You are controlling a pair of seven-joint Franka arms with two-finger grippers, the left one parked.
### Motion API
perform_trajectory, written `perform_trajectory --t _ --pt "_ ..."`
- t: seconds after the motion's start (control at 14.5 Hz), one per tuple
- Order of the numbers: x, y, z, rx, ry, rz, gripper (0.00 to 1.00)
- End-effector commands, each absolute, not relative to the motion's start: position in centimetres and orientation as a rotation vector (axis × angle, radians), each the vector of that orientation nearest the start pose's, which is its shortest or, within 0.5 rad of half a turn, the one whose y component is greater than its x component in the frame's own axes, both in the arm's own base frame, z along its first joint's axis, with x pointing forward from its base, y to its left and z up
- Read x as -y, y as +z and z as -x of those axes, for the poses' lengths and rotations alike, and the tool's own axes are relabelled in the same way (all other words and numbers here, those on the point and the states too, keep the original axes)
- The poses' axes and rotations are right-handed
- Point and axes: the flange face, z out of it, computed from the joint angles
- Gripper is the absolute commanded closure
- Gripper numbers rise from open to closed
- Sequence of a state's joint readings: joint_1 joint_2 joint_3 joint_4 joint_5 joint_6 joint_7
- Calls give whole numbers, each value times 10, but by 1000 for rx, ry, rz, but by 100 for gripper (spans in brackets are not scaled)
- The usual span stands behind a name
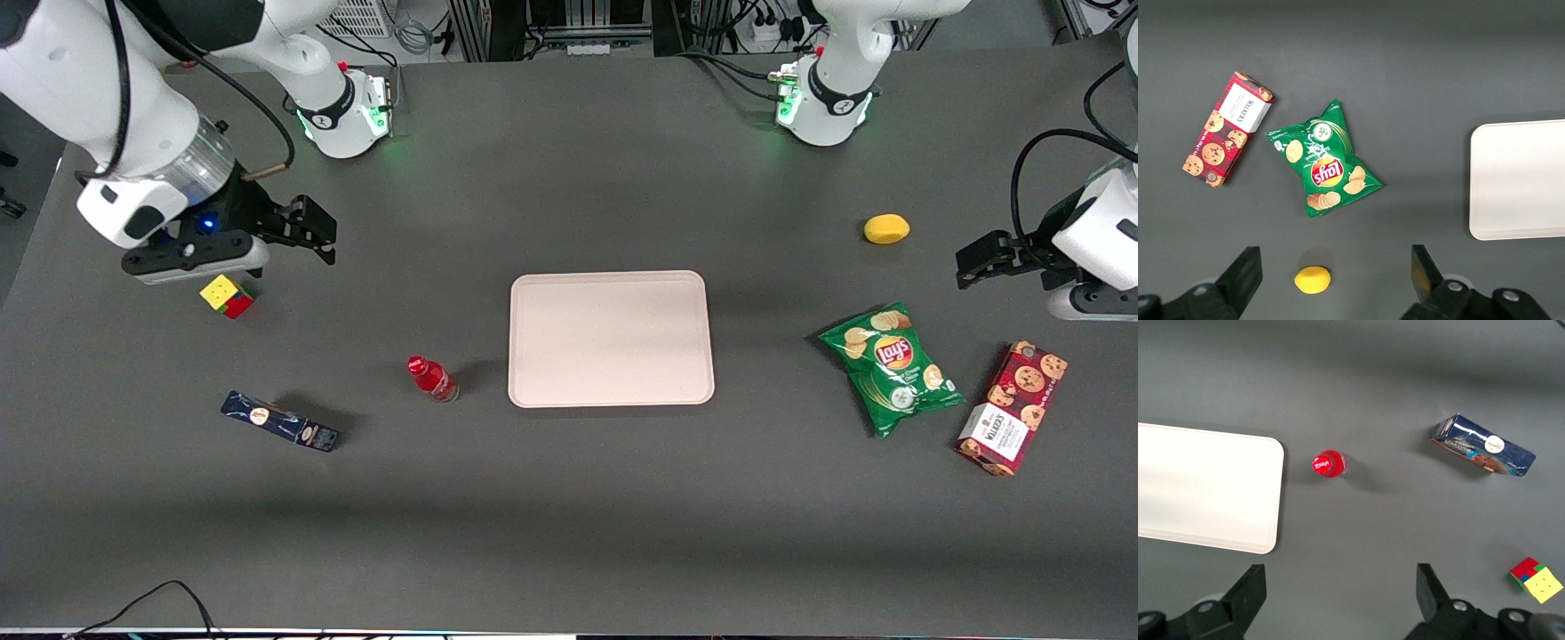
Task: Place coke bottle on tray
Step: 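Move the open right gripper over the red Coca-Cola bottle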
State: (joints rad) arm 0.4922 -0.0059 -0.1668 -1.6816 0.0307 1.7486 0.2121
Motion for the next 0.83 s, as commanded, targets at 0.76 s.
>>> perform_trajectory --t 0.76 --pt "-245 417 -591 191 63 3098 0"
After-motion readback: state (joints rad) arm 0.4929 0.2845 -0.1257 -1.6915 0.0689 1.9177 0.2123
